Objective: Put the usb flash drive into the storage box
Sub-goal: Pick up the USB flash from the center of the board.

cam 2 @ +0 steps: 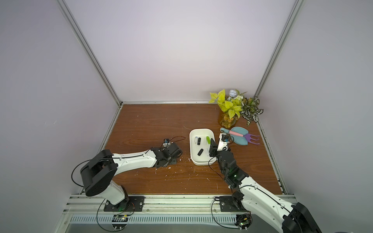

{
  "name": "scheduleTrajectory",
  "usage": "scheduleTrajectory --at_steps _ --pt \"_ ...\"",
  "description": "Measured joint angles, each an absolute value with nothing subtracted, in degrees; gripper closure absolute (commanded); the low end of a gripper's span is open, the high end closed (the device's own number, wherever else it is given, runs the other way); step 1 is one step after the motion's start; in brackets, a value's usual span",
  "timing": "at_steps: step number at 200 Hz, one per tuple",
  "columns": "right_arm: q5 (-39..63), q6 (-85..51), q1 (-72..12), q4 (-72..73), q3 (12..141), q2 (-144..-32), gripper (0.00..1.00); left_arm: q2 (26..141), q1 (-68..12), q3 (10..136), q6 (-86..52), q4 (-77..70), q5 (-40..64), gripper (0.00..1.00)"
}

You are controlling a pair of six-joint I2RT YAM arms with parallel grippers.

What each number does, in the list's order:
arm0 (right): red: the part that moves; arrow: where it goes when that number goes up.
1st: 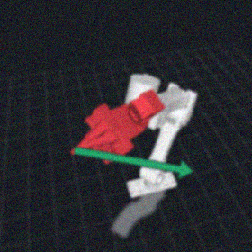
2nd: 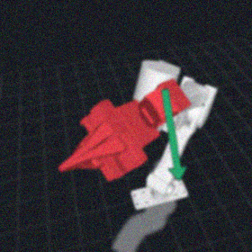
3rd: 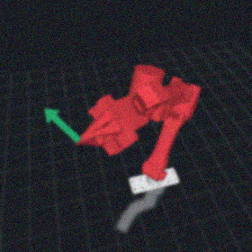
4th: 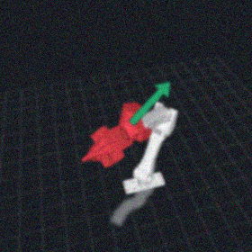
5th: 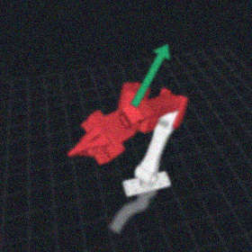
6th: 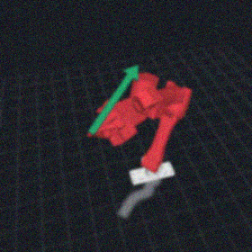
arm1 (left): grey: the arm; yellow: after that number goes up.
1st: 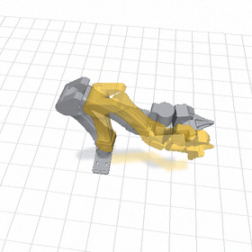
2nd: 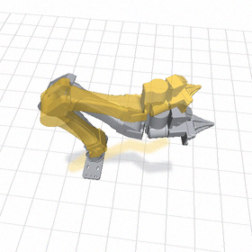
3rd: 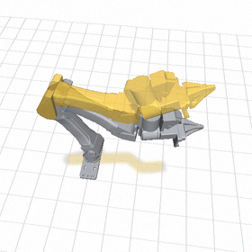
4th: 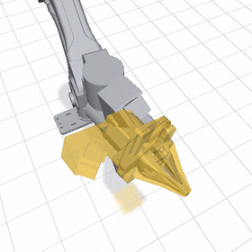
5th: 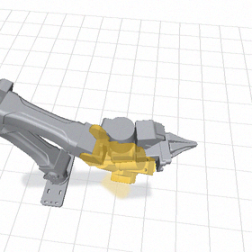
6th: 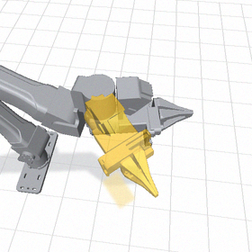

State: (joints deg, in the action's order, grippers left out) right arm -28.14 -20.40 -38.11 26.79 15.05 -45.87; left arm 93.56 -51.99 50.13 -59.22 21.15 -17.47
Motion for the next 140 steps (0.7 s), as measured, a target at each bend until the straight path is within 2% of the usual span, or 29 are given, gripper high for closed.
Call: scheduleTrajectory --at_steps 140 --pt "-28.0 -20.4 -38.1 27.0 15.0 -47.0 0.51 99.9 -51.1 55.4 -56.6 18.3 -17.0 0.55"
